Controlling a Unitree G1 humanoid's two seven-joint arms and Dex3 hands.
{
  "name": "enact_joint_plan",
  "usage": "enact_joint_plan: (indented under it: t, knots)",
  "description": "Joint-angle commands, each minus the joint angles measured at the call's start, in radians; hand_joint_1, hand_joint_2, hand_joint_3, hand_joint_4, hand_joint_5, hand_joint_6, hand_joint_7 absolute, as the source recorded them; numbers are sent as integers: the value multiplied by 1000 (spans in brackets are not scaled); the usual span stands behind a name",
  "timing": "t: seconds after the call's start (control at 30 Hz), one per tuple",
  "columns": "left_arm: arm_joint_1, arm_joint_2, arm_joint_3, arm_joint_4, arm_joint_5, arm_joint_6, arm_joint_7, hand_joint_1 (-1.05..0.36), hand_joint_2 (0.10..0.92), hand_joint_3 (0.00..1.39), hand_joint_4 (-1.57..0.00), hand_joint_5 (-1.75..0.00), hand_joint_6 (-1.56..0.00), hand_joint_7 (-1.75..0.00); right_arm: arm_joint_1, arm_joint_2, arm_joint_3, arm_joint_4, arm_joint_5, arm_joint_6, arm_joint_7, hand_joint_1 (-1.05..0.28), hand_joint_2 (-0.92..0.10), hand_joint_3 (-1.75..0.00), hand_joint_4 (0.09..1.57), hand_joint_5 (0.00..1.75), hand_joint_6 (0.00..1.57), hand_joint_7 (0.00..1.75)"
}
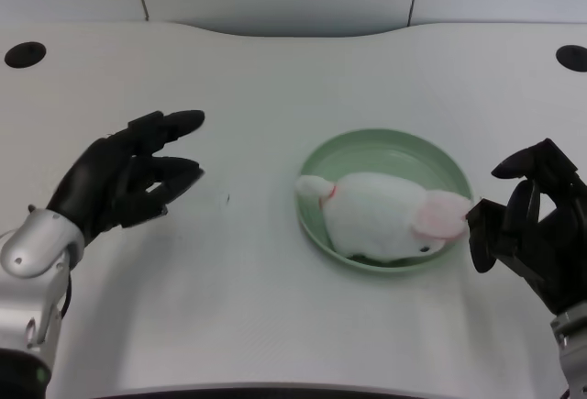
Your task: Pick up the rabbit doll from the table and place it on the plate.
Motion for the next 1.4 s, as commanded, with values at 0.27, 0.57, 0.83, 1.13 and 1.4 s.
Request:
enact_joint_plan:
  t: [0.27, 0.57, 0.83, 1.13, 1.4]
  knots:
    - [362, -34, 122, -426, -265, 273, -4, -487, 921, 514, -432, -1378, -754, -99, -19, -25, -4, 19, -29, -20, -14, -528, -516, -1492, 1228, 1746, 776, 1746]
    - [511, -78, 142, -598, -349, 421, 51, -451, 921, 504, -501, -1574, -873, -123, -31, -25, -12, 42, -25, -41, -7, -514, -513, -1520, 1251, 1746, 815, 1746]
    - [507, -106, 170, -517, -383, 355, 1, -450, 921, 511, -483, -1629, -942, -182, -42, -40, -23, 59, -16, -36, -2, -536, -494, -1503, 1253, 1746, 793, 1746]
    - [498, -107, 186, -488, -393, 361, 0, -419, 921, 521, -498, -1674, -525, -1122, -54, -50, -17, 80, -31, -54, -4, -521, -550, -1470, 1280, 1746, 796, 1746]
    - [492, -117, 187, -466, -388, 361, 18, -429, 921, 501, -479, -1718, -509, -1155, -74, -43, -34, 129, -2, -74, 20, -529, -530, -1495, 1267, 1746, 789, 1746]
